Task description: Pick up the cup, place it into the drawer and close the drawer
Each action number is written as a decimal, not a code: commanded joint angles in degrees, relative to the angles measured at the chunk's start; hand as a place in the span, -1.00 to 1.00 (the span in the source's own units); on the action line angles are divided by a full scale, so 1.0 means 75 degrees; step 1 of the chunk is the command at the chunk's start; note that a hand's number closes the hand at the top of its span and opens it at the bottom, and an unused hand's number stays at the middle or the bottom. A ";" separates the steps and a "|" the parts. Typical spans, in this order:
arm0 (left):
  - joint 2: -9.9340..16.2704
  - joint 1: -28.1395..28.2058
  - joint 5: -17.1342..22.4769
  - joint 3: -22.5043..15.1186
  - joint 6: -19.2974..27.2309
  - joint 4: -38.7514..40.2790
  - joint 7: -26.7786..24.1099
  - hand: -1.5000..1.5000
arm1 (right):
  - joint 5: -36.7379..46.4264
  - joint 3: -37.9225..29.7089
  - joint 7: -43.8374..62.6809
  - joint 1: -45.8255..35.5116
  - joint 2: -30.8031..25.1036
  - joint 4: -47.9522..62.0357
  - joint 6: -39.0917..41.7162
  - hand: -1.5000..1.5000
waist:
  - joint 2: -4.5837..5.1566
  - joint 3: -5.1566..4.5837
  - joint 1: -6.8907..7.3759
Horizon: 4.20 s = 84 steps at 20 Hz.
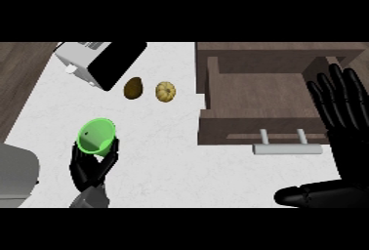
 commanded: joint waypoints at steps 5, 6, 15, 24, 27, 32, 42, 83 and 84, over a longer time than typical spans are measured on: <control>0.0054 -0.0263 -0.0247 0.0218 0.0191 0.0195 -0.0985 1.00 | -0.0016 -0.0084 -0.0385 0.0279 -0.0041 -0.0143 0.0168 -1.00 | -0.0003 0.0005 -0.0007; -0.0117 -0.0702 -0.0370 0.0257 0.0623 0.0406 -0.1227 1.00 | -0.0223 -0.0275 -0.0280 -0.0058 -0.0154 0.0399 0.0240 -1.00 | 0.0015 0.0003 -0.0023; 0.1383 -0.0243 -0.1274 -0.1045 -0.2726 0.0076 -0.0080 1.00 | -0.0367 -0.0504 0.0238 -0.0143 -0.0327 -0.0126 0.0106 -1.00 | -0.0005 0.0002 -0.0004; 0.1190 -0.0178 -0.1518 -0.1781 -0.2609 -0.2111 0.0832 1.00 | 0.0153 0.0126 0.0379 0.0245 0.0005 -0.0671 -0.0140 -1.00 | -0.0035 0.0009 0.0027; 0.0999 -0.0027 -0.1511 -0.2134 -0.2089 -0.3613 0.1867 1.00 | -0.0217 -0.0272 0.0134 0.0010 -0.0168 -0.0079 0.0085 -1.00 | -0.0046 0.0017 0.0102; 0.1035 -0.0099 -0.1286 -0.2213 -0.1796 -0.5161 0.3323 1.00 | -0.0208 -0.0180 0.0220 0.0362 -0.0040 -0.0482 0.0017 -1.00 | -0.0029 0.0010 0.0045; 0.0441 -0.2024 -0.1746 -0.2236 -0.0143 -0.6162 0.5386 1.00 | -0.0179 -0.0368 0.0094 -0.0107 -0.0186 -0.0005 0.0058 -1.00 | -0.0012 0.0008 0.0007; -0.0338 -0.7582 -0.0623 -0.4377 0.2087 0.0678 0.5232 1.00 | -0.0291 -0.0393 -0.0254 -0.0324 -0.0194 0.0476 0.0311 -1.00 | 0.0075 0.0014 -0.0406; -0.0338 -0.7862 -0.0616 -0.4130 0.1815 0.1186 0.5101 1.00 | -0.0031 -0.0309 -0.0819 -0.0340 -0.0159 0.1002 0.0452 -1.00 | 0.0143 0.0018 -0.0487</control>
